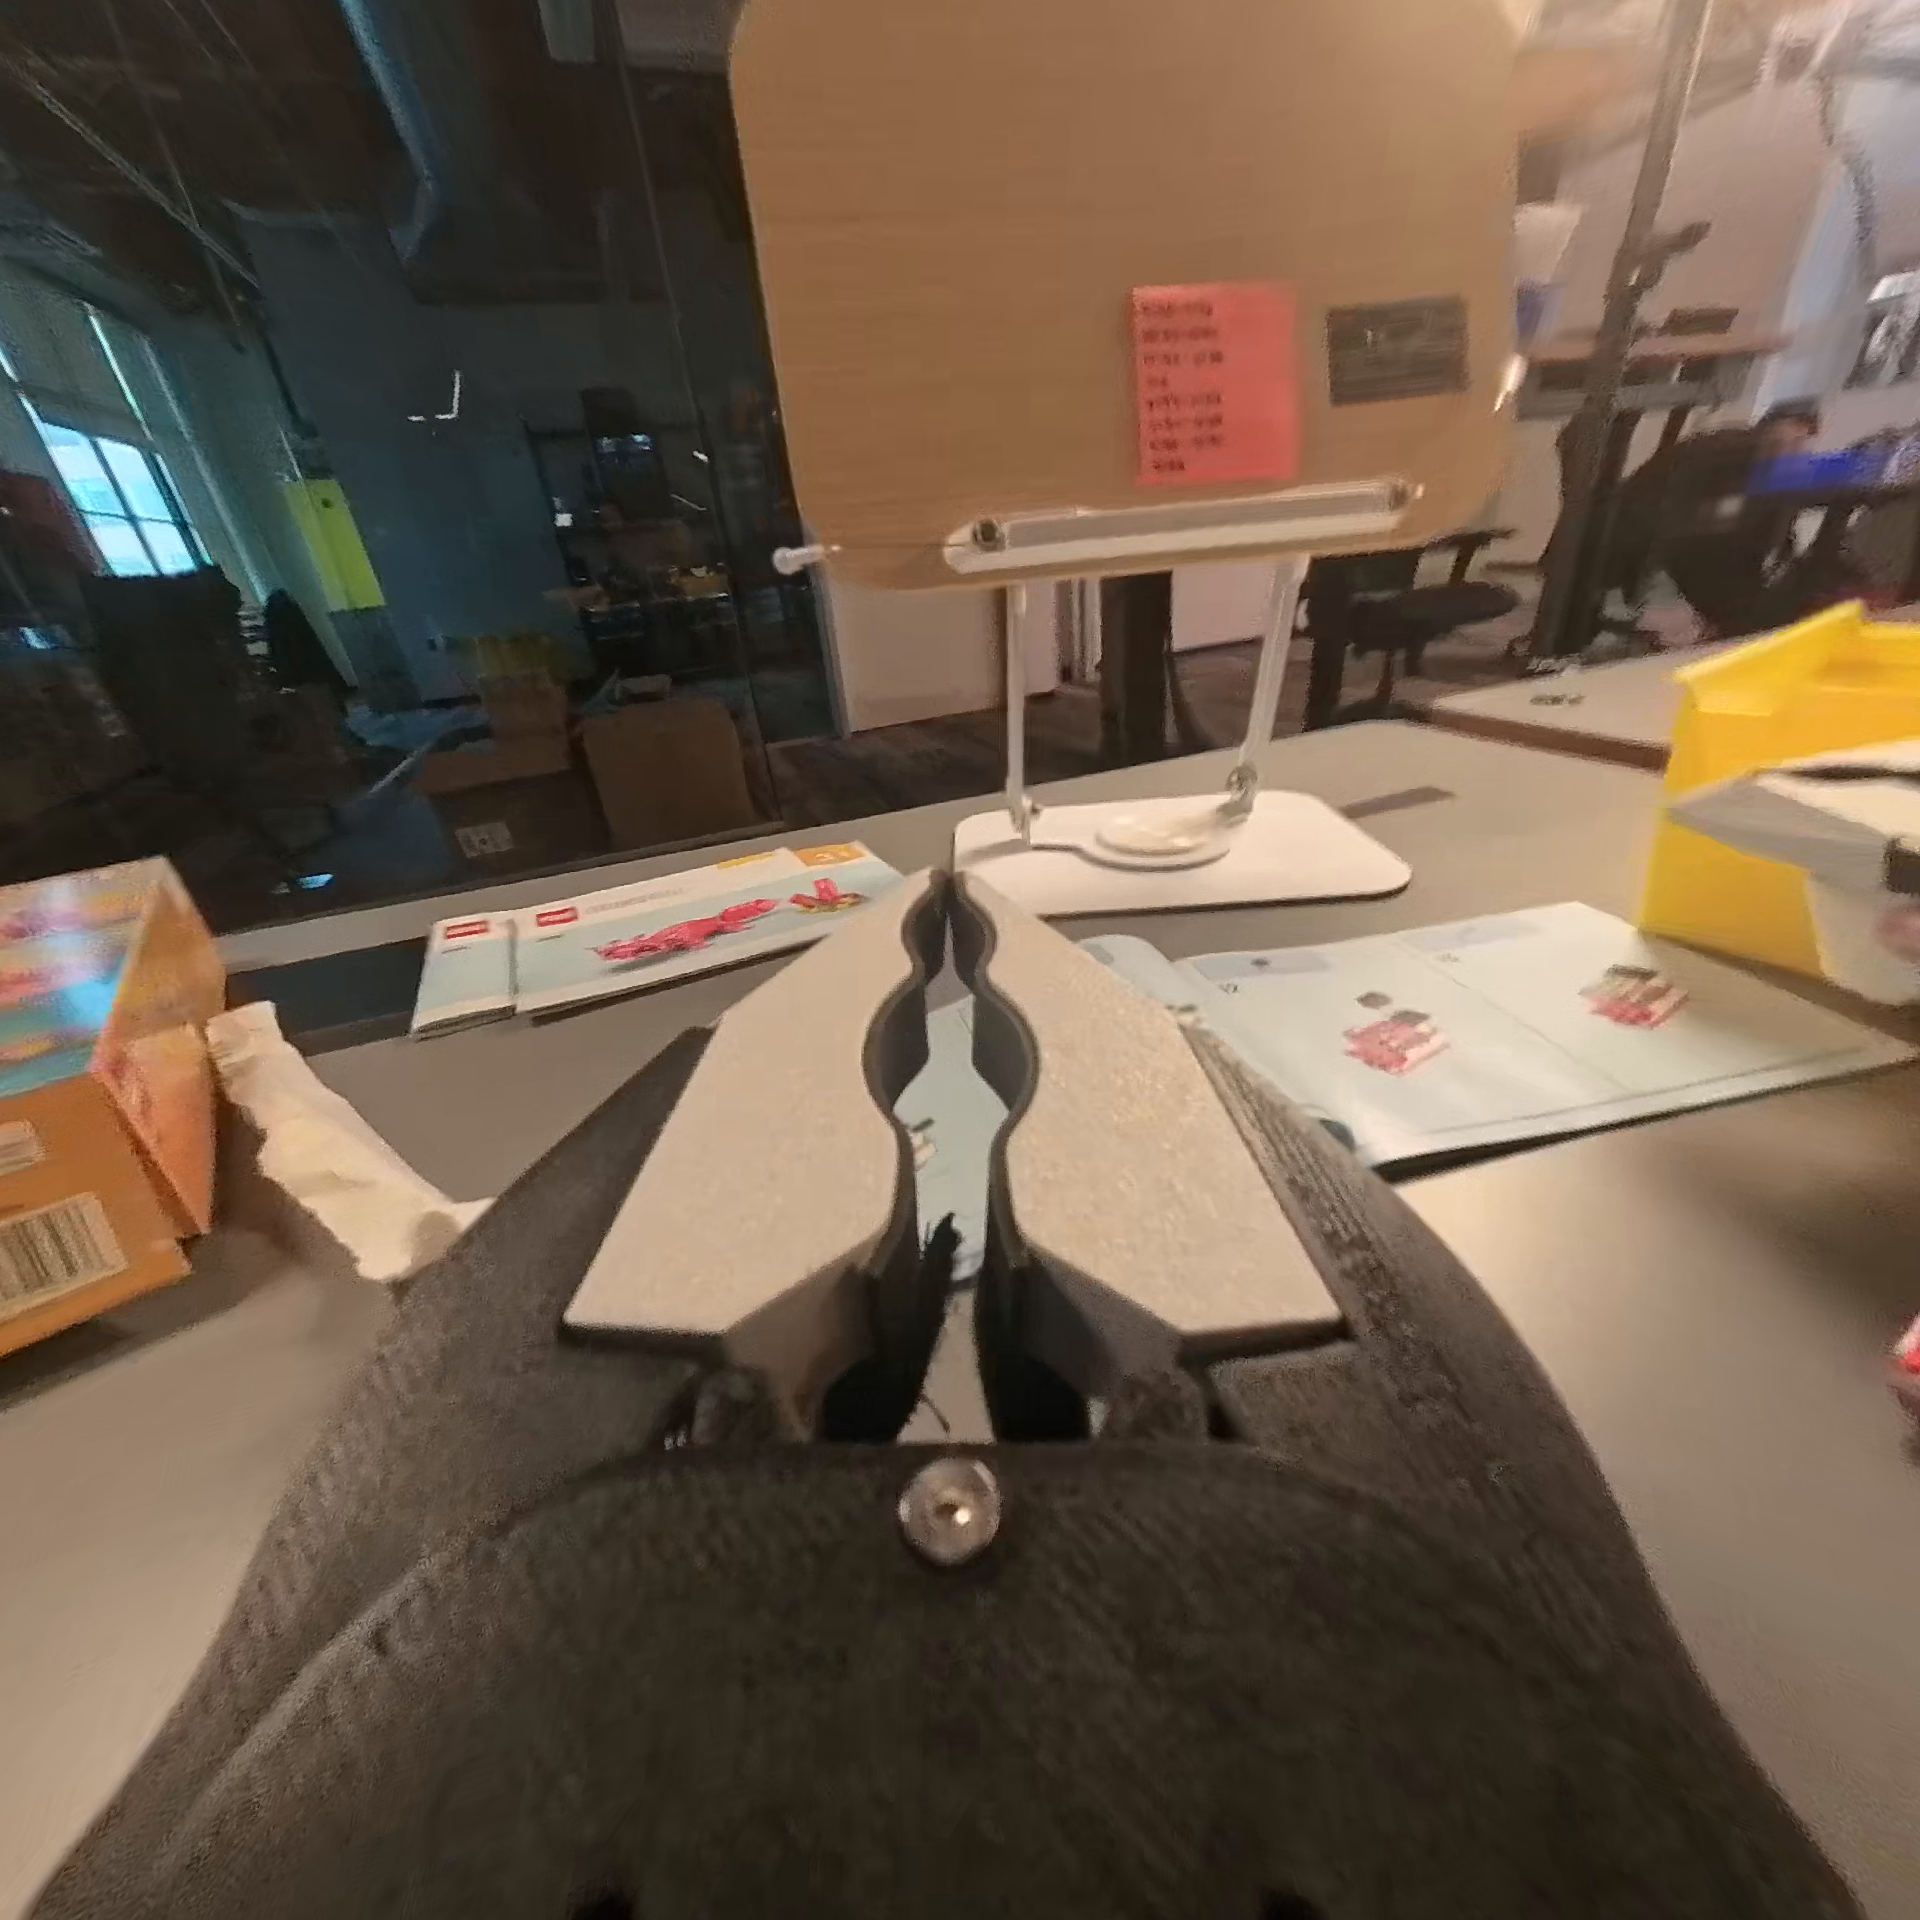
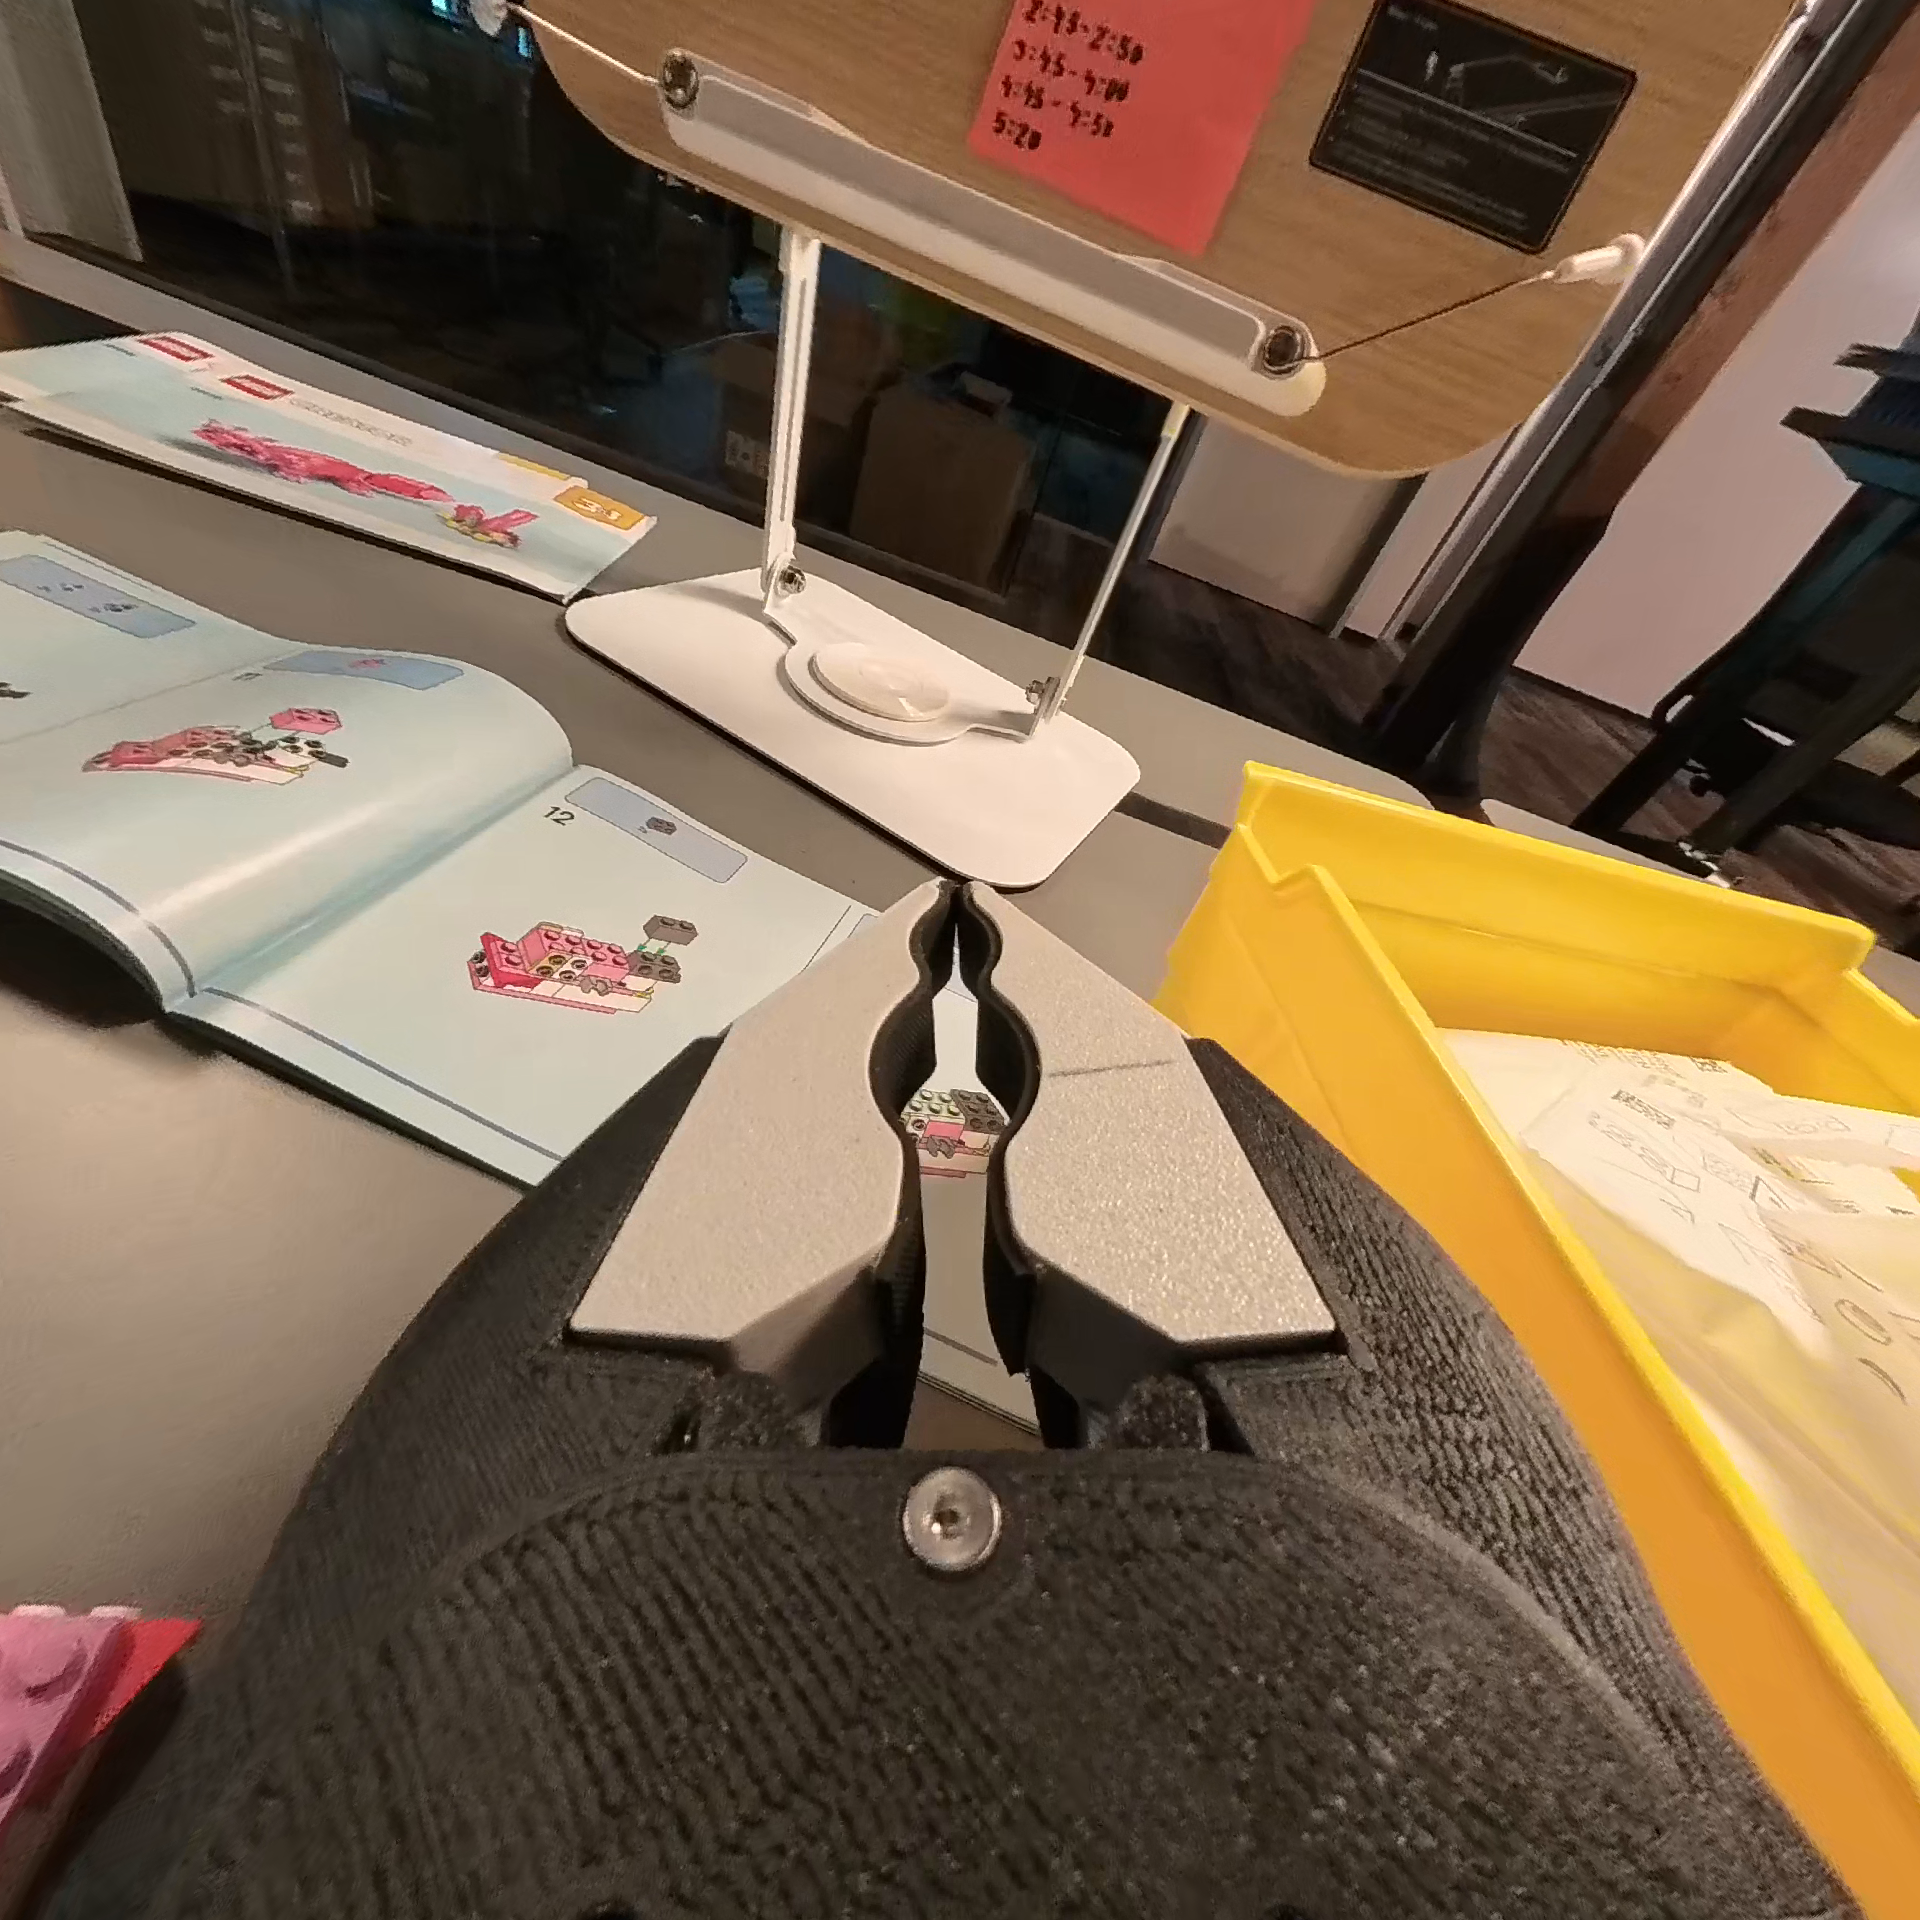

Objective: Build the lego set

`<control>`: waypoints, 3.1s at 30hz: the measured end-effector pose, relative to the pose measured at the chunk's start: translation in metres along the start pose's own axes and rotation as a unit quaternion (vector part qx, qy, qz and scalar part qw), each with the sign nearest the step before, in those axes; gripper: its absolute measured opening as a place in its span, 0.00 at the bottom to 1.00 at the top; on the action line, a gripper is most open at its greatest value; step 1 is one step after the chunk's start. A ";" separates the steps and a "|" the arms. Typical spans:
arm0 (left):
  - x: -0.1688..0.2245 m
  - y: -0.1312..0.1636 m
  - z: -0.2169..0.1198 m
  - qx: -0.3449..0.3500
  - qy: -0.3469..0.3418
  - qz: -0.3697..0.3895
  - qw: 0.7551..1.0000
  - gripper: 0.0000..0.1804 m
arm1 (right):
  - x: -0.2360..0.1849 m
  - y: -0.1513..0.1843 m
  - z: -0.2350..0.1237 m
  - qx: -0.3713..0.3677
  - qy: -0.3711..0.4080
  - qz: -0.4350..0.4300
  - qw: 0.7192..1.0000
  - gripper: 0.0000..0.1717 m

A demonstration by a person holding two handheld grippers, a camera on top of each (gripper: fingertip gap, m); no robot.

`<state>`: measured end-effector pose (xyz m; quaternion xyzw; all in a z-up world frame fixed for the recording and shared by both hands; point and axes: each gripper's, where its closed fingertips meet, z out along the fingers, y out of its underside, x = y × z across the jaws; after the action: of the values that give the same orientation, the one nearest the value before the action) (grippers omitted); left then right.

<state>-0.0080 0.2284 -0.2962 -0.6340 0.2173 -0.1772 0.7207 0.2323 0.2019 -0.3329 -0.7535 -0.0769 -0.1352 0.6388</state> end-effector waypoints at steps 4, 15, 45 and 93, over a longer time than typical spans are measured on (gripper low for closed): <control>-0.024 -0.004 -0.005 0.023 -0.020 -0.066 0.997 0.00 | -0.001 -0.001 0.000 0.002 -0.005 0.003 1.000 0.00; -0.062 -0.006 -0.011 0.036 -0.066 -0.045 0.996 0.00 | -0.002 -0.003 -0.001 0.011 -0.009 0.008 1.000 0.00; -0.176 -0.066 -0.268 -0.278 -0.059 -0.104 0.953 0.17 | -0.003 -0.028 -0.019 0.116 0.015 -0.037 0.992 0.00; -0.145 0.090 -0.282 -0.649 0.207 0.066 0.729 0.10 | -0.010 -0.028 -0.017 0.115 -0.002 -0.046 0.992 0.00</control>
<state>-0.2842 0.0811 -0.4014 -0.8790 0.4644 -0.0716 0.0809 0.2127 0.1903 -0.3071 -0.6712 -0.1277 -0.1528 0.7140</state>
